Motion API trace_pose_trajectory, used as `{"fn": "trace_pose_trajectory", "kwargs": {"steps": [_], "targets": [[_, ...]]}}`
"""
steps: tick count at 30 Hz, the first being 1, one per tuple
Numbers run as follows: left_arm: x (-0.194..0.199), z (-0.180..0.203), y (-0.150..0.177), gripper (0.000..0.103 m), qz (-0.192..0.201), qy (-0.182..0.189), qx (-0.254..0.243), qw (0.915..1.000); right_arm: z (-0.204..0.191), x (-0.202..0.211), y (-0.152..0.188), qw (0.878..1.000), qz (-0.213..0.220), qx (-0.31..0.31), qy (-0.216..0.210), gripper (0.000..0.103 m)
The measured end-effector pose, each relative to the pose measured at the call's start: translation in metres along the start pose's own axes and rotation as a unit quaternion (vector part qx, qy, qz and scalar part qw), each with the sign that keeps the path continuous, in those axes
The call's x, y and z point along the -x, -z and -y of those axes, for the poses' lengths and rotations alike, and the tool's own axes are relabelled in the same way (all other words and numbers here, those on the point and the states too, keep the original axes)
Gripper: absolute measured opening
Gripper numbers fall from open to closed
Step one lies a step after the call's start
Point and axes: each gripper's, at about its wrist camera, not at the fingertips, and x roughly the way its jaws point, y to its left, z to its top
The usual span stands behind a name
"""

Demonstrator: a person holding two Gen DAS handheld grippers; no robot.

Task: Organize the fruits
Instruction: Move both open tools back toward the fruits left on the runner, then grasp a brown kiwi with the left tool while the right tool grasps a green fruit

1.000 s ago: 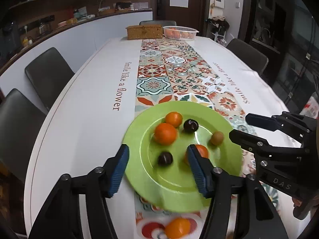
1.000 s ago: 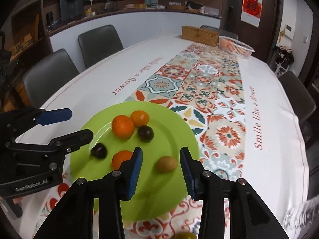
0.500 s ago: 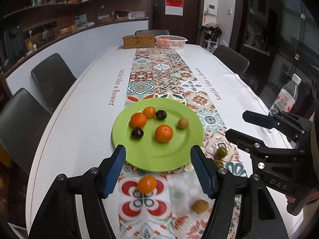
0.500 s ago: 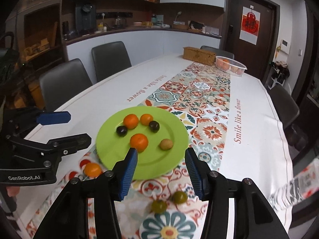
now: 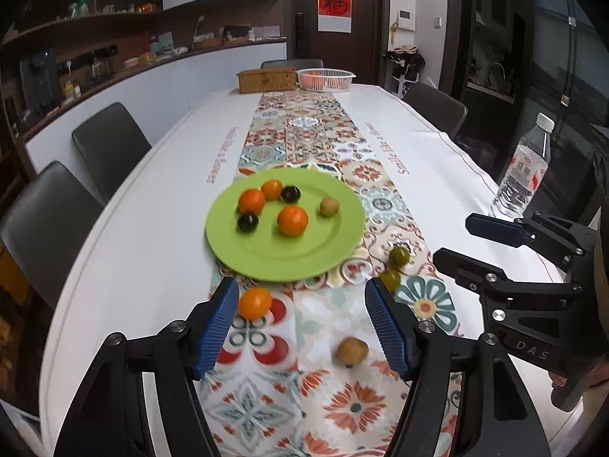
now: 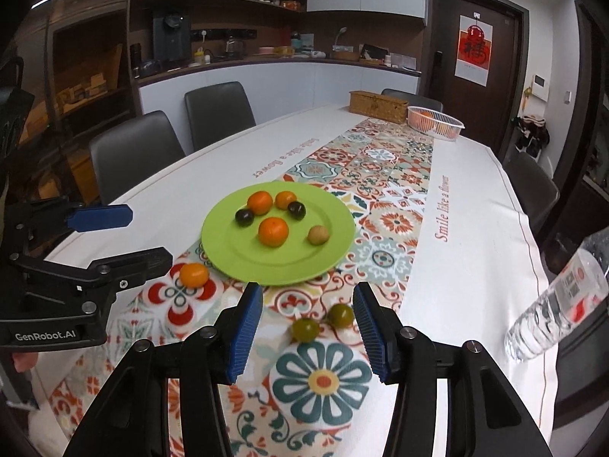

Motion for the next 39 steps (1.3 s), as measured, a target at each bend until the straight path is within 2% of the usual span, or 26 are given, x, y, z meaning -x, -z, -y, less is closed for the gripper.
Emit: {"fn": "trace_pose_trajectory", "kwargs": {"steps": [7, 14, 32, 35, 39], "targets": [[-0.01, 0.011, 0.023, 0.068, -0.014, -0.008, 0.0, 0.9999, -0.003, -0.006, 0.021, 1.0, -0.015, 0.019, -0.009, 0.05], [-0.028, 0.019, 0.043, 0.068, -0.031, -0.015, -0.005, 0.9994, 0.003, -0.024, 0.036, 0.999, -0.04, 0.011, -0.018, 0.05], [-0.07, 0.033, 0.063, 0.067, -0.059, 0.015, -0.028, 0.9978, 0.011, -0.065, 0.053, 0.996, -0.082, 0.001, -0.033, 0.05], [-0.075, 0.034, 0.063, 0.063, -0.063, 0.017, -0.028, 0.9974, 0.009, -0.072, 0.051, 0.996, -0.086, 0.002, -0.036, 0.05], [-0.079, 0.035, 0.063, 0.047, -0.07, 0.03, -0.031, 0.9966, 0.008, -0.078, 0.048, 0.995, -0.087, 0.006, -0.038, 0.05]]}}
